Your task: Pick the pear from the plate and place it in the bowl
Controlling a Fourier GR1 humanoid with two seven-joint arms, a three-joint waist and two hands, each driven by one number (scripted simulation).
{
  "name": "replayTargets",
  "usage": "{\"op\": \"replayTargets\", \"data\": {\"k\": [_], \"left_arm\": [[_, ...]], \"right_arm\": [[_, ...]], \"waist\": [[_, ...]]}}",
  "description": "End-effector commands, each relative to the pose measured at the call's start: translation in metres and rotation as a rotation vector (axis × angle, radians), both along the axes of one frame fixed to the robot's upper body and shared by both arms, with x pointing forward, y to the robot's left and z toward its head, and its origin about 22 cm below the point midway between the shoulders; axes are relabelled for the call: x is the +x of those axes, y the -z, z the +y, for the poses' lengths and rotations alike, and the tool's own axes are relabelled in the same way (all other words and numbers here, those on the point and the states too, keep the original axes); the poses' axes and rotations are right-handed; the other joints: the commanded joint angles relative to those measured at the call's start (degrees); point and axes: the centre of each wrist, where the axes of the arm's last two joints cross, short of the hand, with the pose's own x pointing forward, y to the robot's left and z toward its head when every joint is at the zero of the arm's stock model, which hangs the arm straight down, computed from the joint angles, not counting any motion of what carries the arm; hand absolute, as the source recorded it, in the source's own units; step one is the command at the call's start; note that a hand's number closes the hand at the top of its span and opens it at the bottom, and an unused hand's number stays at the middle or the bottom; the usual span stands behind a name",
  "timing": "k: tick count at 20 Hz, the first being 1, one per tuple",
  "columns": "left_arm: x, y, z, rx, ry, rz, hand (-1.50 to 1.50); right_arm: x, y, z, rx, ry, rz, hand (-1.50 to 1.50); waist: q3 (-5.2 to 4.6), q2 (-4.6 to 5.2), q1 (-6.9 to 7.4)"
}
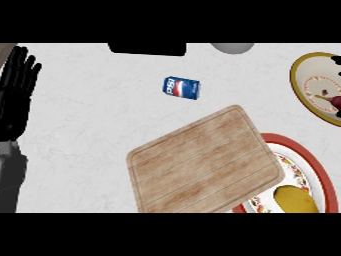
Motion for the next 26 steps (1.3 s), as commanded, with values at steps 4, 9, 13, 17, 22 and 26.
{"op": "replayTargets", "data": {"k": [4,9,13,17,22,26], "left_arm": [[0.002,-0.001,0.0,-0.009,0.001,-0.009,0.0],[-0.002,0.001,-0.011,0.011,0.025,-0.006,0.0],[0.002,0.002,-0.002,0.004,-0.005,-0.016,0.0],[0.0,-0.005,0.008,-0.009,-0.012,-0.028,0.0],[-0.001,-0.003,-0.002,-0.018,0.005,-0.033,0.0],[0.001,-0.004,-0.005,-0.023,0.004,-0.032,0.0]], "right_arm": [[0.0,-0.024,-0.012,0.281,0.114,-0.191,-1.5],[-0.027,-0.038,-0.049,0.352,0.259,-0.226,-1.5],[-0.042,-0.048,-0.066,0.418,0.325,-0.248,-1.5],[-0.066,-0.05,-0.089,0.457,0.337,-0.251,-1.5],[-0.08,-0.055,-0.101,0.496,0.354,-0.265,-1.5],[-0.091,-0.054,-0.109,0.491,0.343,-0.238,-1.5]], "waist": [[0.05,0.27,0.04],[0.2,0.6,0.45],[0.35,1.45,0.53],[0.6,1.45,0.34],[0.81,1.4,0.5],[1.03,1.76,-0.3]]}}
